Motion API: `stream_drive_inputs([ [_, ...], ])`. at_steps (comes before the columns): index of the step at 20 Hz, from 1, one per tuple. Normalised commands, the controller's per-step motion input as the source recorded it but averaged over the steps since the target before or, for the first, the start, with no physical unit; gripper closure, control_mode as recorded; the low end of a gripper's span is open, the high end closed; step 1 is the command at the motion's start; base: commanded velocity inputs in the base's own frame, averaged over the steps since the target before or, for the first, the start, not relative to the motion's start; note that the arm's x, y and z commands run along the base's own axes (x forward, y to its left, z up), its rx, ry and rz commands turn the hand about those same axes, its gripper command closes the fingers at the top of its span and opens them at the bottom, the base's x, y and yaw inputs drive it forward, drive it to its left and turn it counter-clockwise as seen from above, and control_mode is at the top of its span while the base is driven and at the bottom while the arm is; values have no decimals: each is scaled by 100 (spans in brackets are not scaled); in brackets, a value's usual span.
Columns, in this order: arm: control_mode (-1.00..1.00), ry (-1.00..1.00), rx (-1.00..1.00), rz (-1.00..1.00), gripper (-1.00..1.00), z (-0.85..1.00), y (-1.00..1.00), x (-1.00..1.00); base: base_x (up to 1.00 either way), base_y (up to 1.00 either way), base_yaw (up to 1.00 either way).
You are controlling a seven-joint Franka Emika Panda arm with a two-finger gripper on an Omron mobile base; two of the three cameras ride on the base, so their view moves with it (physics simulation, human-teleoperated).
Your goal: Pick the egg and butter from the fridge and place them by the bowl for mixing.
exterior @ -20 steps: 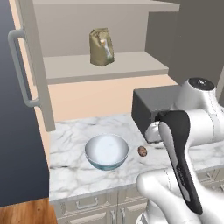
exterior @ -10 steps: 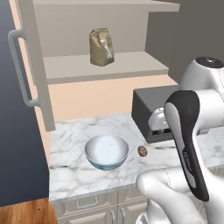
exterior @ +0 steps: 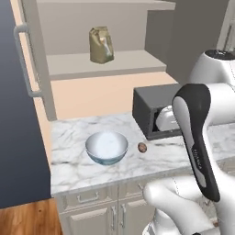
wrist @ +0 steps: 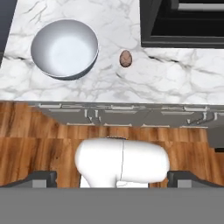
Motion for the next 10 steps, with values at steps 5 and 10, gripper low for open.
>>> stream_drive_inputs([
  [5,100,0,0,0,-100,0,0,0,-96,3,-52],
  [10,100,0,0,0,-100,0,0,0,-41,12,-97],
])
